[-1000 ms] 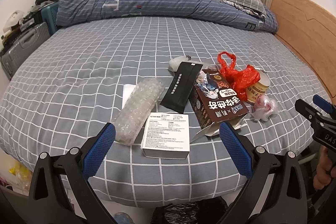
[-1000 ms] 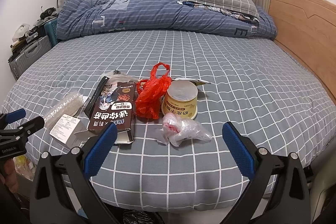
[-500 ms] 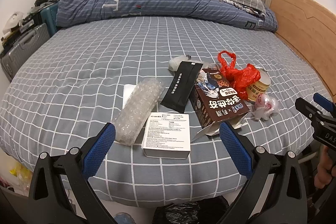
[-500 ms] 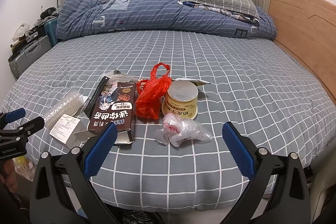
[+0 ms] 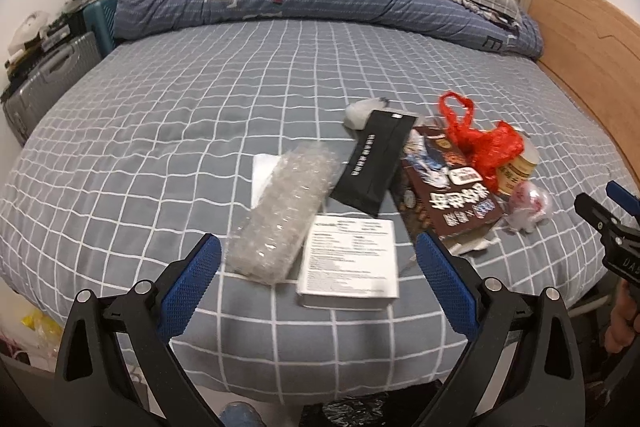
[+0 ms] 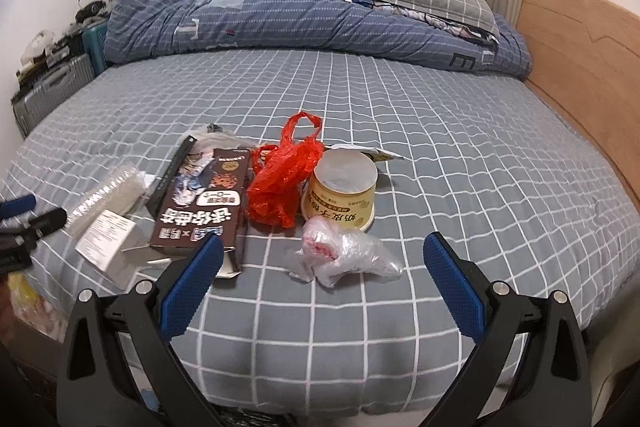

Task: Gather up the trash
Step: 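Grasp the clear plastic bag with the right gripper while the left grasps the bubble-wrap roll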

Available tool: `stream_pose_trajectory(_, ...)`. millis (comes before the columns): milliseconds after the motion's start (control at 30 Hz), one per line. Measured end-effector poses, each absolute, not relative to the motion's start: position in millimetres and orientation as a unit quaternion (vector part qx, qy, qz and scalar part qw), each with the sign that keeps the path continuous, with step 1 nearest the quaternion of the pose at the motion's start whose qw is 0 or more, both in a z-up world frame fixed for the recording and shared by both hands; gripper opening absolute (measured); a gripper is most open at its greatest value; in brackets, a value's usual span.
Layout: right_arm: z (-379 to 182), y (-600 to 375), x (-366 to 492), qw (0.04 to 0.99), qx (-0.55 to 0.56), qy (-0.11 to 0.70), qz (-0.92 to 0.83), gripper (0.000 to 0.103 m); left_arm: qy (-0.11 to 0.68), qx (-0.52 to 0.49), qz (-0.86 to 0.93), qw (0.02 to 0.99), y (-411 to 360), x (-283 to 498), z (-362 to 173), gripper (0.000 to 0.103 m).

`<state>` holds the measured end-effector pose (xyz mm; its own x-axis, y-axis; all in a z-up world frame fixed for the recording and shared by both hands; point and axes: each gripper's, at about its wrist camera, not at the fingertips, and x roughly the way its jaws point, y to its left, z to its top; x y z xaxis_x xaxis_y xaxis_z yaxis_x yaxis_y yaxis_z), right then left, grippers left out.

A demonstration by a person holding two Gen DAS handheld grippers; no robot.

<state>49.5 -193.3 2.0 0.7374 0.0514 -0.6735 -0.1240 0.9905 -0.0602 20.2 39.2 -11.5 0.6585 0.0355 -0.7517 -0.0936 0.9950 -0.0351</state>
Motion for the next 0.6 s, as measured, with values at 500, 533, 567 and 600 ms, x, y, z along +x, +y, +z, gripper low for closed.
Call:
stream_pose_trajectory(500, -50.7, -204.1, 94.9, 0.911, -0.038, 0.408, 0.047, 0.089, 0.473, -0.033, 0.033, 0.88, 74.9, 73.8, -61.7, 0.086)
stream_pose_trajectory(533, -54.9, -204.3, 97.6, 0.909, -0.038, 0.412, 0.046, 0.086, 0.478, -0.031, 0.033, 0.877, 74.0, 77.3, -65.9, 0.085)
stream_pose_trajectory(567, -58.4, -204.2, 99.9, 0.907, -0.039, 0.418, 0.045, 0.083, 0.479, -0.026, 0.034, 0.877, 73.6, 80.2, -69.5, 0.085)
stream_pose_trajectory(600, -61.1, -204.2, 101.4, 0.905, -0.038, 0.42, 0.047, 0.083, 0.478, -0.024, 0.035, 0.877, 74.3, 81.6, -70.1, 0.085)
